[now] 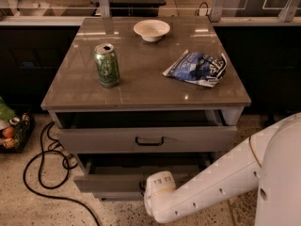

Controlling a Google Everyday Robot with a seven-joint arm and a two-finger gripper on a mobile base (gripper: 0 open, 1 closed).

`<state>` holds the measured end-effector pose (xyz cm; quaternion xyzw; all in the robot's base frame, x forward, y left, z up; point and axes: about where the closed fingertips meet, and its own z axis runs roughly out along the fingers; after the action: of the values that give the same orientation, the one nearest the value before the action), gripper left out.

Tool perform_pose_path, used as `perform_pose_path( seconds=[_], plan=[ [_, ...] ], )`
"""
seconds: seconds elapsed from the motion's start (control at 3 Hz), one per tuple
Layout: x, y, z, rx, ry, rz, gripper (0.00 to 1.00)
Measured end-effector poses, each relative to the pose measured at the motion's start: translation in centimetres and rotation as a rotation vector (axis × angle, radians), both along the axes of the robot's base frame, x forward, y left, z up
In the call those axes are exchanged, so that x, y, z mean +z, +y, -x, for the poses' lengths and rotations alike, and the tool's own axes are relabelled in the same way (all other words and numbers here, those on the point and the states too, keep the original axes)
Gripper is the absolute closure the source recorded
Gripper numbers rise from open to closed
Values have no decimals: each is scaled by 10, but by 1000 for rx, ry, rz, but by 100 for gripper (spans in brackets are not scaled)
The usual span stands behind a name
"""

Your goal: Open middle drawer

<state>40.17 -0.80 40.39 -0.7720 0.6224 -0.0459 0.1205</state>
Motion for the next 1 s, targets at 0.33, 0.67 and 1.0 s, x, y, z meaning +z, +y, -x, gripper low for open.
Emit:
perform_pose_path(
  seconds=[0.33,0.67,1.0],
  plan=[
    [17,0,0,0,0,0,100],
    [17,0,0,0,0,0,100],
    [17,0,0,0,0,0,100]
  ],
)
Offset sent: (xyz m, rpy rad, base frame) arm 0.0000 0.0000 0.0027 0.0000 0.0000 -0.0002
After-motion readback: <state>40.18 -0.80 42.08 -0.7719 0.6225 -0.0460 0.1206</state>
